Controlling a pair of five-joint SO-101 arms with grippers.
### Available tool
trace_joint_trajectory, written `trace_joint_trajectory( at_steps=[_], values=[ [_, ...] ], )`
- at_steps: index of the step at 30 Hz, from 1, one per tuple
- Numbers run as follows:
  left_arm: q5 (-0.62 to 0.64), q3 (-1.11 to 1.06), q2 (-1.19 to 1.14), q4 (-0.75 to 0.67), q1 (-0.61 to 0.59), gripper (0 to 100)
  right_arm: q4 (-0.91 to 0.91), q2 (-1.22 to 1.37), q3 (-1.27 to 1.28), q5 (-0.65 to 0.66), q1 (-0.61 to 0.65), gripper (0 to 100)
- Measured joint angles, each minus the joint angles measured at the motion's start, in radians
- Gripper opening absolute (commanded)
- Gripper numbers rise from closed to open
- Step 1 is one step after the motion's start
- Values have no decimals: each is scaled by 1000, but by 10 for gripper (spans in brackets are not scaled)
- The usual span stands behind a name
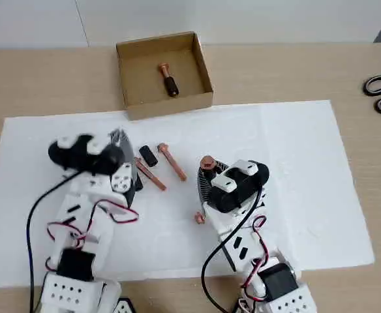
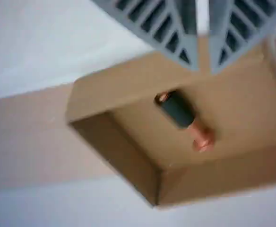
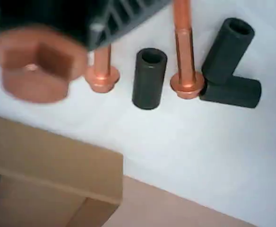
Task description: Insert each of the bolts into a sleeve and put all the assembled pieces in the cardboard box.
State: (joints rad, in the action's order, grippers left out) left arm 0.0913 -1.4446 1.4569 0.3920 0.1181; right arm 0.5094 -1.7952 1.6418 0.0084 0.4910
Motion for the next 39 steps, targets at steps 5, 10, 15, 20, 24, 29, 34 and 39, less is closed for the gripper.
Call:
trace_joint_trajectory(
  at_steps=[5, 10, 15, 20, 24, 29, 34, 39],
  values=[
    [-2, -187, 167, -5, -61, 6, 0, 0, 0, -2, -37, 4],
    [2, -233, 281, 51, -110, 6, 0, 0, 0, -3, -84, 4],
    [2, -239, 324, 236, -118, 6, -17, 0, 0, -3, -103, 4],
    [2, -241, 342, 316, -118, 6, -35, 0, -29, -3, -146, 4],
    [2, -241, 344, 411, -118, 6, -15, 0, -31, -3, -183, 4],
    [2, -241, 344, 479, -118, 6, -2, 0, -49, -3, -235, 4],
    [2, -241, 344, 482, -118, 6, 14, 0, -81, -3, -242, 4],
    [2, -241, 344, 482, -118, 6, 121, 0, -203, -3, -250, 4]
  ],
)
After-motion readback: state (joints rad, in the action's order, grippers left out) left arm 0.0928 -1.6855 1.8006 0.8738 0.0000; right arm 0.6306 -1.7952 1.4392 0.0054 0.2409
